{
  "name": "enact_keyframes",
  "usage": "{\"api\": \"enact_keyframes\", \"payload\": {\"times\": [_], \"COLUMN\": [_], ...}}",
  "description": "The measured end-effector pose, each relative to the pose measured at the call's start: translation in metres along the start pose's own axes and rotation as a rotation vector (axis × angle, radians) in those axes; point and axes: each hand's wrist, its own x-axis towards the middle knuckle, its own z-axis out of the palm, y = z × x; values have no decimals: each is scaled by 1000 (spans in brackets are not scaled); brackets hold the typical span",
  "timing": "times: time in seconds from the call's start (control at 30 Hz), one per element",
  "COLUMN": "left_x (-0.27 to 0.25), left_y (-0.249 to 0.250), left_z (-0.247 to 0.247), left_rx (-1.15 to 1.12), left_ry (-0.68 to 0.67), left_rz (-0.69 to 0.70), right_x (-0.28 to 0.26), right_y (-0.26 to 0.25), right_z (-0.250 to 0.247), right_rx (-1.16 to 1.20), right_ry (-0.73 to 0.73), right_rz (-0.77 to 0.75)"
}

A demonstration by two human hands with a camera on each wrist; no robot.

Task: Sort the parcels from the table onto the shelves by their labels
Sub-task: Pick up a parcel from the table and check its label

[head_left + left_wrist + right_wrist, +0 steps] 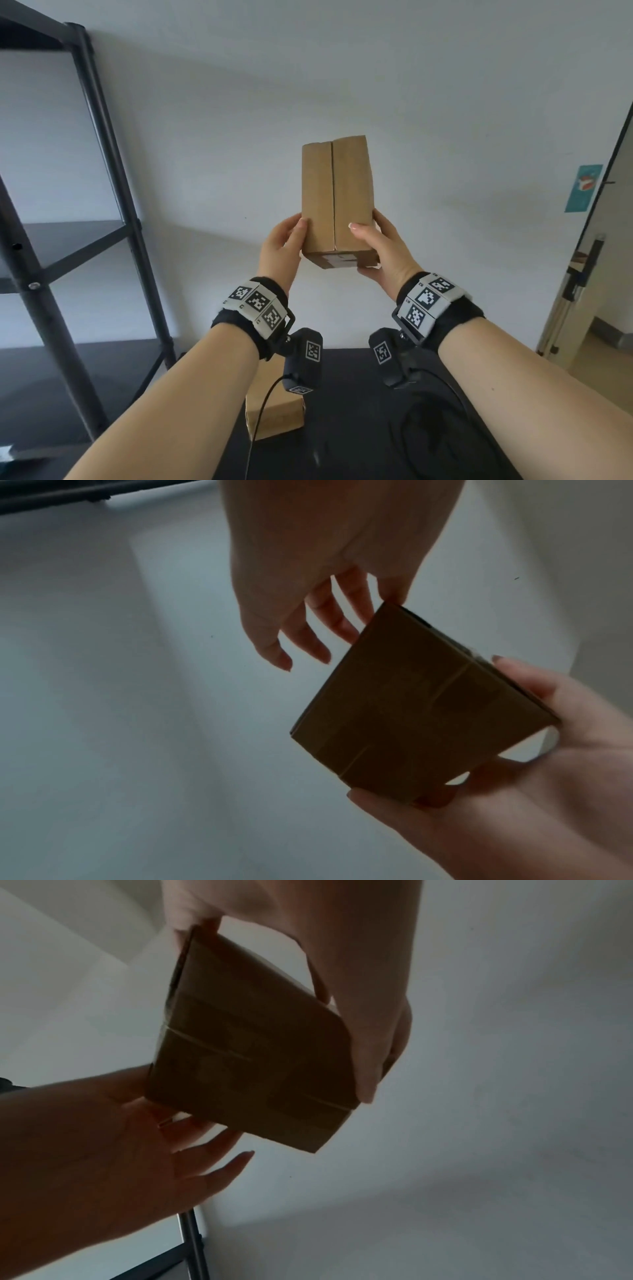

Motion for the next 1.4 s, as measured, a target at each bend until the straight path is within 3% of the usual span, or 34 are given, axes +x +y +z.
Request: {"api": "enact_keyframes", "payload": {"times": [0.17, 0.23, 0.37, 0.6, 0.83, 1.0, 1.2, 1.4], "left_x": [3, 3, 5, 9, 6, 4, 4, 4], "left_y": [-3, -2, 0, -9, -18, -15, -10, -16], "left_z": [-2, 0, 3, -3, 1, -9, -21, -22], "left_rx": [-28, -96, -61, 107, 276, 175, -28, -31], "left_ry": [-239, -286, -200, -12, 55, 54, -59, -109], "left_rz": [-437, -480, -380, -160, 41, -19, -144, -134], "right_x": [0, 2, 2, 9, 6, 6, 9, 6], "right_y": [2, 3, 1, 7, 6, 13, 26, 22], "right_z": [-3, -2, -3, -2, 10, 3, 3, 6], "right_rx": [201, 241, 225, -98, -101, 62, 172, 99], "right_ry": [-106, -124, -117, 100, -66, -100, -231, -152], "right_rz": [41, 74, 87, -159, -66, -7, 22, -10]}}
